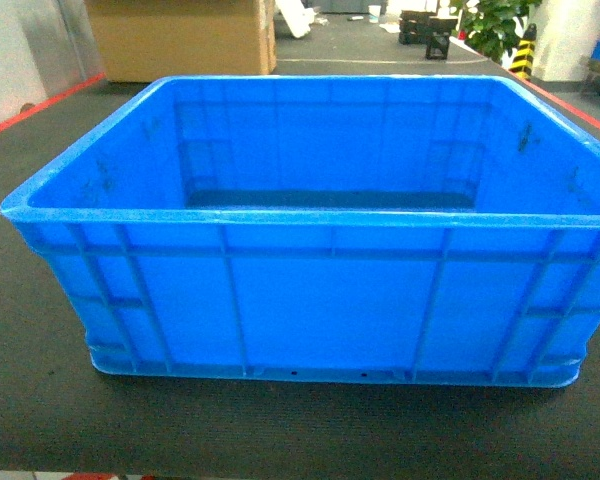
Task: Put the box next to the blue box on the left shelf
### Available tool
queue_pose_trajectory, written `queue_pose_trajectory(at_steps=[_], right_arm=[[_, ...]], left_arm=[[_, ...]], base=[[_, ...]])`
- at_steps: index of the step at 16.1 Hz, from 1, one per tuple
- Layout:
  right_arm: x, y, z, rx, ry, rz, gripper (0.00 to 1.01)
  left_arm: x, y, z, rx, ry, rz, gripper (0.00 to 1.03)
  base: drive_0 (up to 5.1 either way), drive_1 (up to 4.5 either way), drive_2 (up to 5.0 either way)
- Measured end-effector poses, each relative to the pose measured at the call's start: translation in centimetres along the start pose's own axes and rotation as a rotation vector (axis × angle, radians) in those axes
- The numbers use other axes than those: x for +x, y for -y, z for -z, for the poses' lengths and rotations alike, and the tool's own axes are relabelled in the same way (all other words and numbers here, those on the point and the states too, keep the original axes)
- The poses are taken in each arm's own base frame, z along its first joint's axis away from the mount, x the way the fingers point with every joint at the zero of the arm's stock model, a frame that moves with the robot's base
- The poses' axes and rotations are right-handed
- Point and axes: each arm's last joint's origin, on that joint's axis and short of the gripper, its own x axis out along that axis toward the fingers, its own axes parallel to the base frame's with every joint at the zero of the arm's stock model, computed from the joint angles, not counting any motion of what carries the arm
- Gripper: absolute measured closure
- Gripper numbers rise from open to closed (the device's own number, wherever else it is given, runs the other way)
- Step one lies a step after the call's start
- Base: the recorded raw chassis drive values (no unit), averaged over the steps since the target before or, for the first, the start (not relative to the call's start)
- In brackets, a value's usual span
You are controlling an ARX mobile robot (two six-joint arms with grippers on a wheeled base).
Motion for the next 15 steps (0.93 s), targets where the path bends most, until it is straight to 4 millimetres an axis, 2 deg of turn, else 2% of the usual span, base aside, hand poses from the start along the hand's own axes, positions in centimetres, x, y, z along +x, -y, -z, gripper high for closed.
queue_pose_trajectory(at_steps=[15], right_arm=[[0.00,0.00,0.00,0.000,0.000,0.000,0.03]], left_arm=[[0.00,-0.01,0.05,0.003,-0.006,-0.003,0.05]], base=[[0.0,0.00,0.0]])
